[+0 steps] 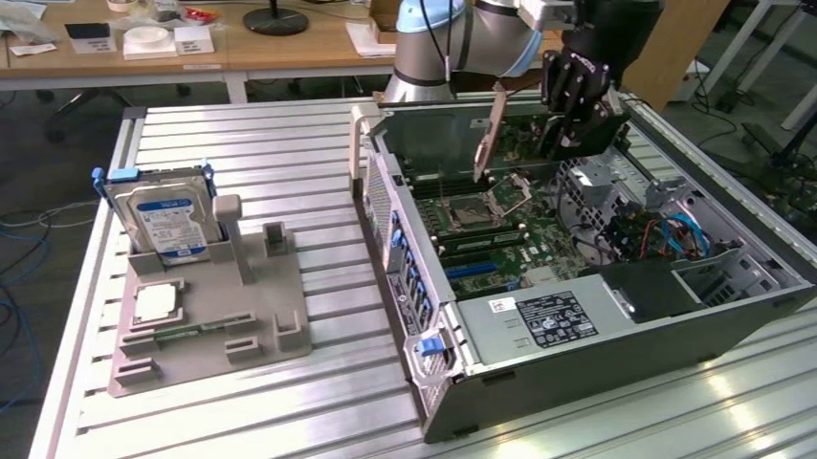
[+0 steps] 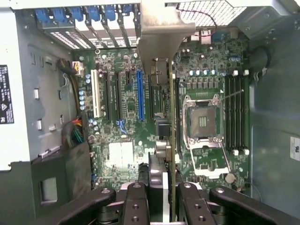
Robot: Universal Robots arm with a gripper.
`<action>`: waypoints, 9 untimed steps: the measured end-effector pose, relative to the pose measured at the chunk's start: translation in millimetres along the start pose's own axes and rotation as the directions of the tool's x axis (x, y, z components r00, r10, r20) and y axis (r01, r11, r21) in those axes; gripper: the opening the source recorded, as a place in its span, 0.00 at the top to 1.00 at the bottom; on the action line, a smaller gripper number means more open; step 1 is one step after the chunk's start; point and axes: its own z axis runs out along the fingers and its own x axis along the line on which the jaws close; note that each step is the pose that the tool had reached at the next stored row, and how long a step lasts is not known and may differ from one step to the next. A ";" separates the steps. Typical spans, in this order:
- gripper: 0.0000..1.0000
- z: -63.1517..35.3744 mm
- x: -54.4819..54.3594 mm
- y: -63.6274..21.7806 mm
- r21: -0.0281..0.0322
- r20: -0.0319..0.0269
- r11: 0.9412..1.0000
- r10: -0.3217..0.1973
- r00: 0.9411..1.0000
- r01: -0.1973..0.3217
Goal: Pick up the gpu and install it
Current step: 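Insert the gpu into the slot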
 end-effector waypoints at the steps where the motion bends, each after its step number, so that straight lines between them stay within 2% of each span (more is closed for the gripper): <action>1: 0.72 1.7 0.2 3.0 0.000 0.000 1.000 0.000 1.000 0.000; 3: 0.72 5.2 0.6 8.1 0.000 0.000 1.000 0.000 1.000 0.000; 9: 0.72 7.2 0.6 8.8 0.000 0.000 1.000 0.000 1.000 0.000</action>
